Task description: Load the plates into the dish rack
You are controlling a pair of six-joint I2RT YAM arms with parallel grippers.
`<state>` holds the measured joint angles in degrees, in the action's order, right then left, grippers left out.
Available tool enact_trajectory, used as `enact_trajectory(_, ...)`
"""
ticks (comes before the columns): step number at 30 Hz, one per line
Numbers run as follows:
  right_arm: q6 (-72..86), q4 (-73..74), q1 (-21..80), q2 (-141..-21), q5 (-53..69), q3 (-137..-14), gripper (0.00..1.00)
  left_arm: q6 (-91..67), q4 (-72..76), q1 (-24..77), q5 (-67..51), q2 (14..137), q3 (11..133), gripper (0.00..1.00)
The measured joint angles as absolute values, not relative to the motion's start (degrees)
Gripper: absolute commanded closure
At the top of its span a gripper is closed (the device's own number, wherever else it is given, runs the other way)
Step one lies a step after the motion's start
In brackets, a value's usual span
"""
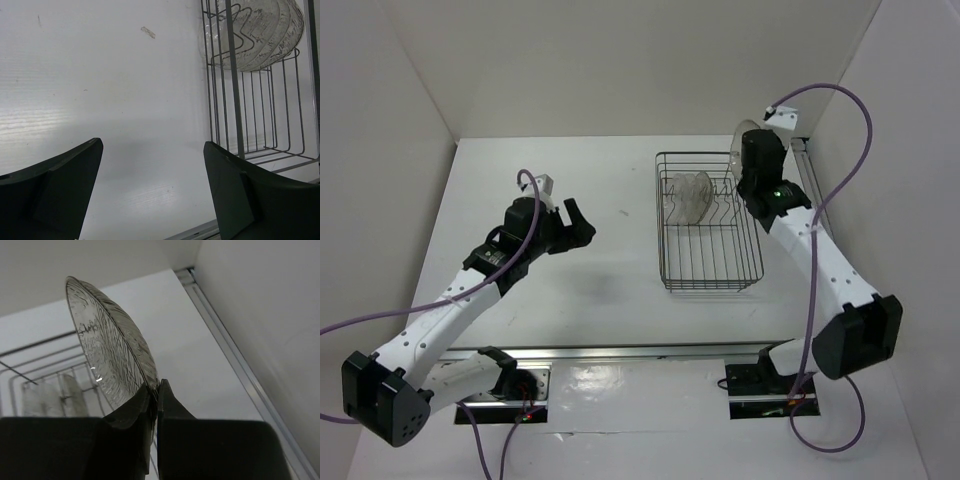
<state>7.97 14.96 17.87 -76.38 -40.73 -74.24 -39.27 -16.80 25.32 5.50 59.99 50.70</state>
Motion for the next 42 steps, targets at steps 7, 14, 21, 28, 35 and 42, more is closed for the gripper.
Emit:
enact_trajectory(7,7.8,18.4,15.7,-82.9,-43.9,-72.1,1.00,-39.4,-17.1,25.3,3.8,60.0,50.7,0.00)
enact_trajectory(14,7.7,18.4,15.3,-83.6,-44.9,-71.7,1.00,-39.5,-17.1,25.3,2.2,59.9,50.7,0.00)
enact_trajectory(21,7.6,18.4,15.3,-87.5,-44.7,-71.4,1.00,-39.5,-17.1,25.3,1.6,59.0,50.7,0.00)
enact_trajectory(28,7.9,18.1,15.4,-90.3,-43.0,-71.0,1.00,-39.5,-17.1,25.3,1.5,58.2,50.7,0.00)
enact_trajectory(35,8.4,18.2,15.1,-91.6,-41.3,-71.0,0.45,-39.5,-17.1,25.3,1.5,57.9,50.7,0.00)
enact_trajectory(42,8.5,18.6,14.8,-92.9,-41.2,-71.2,0.27,-39.5,-17.1,25.3,1.6,57.9,50.7,0.00)
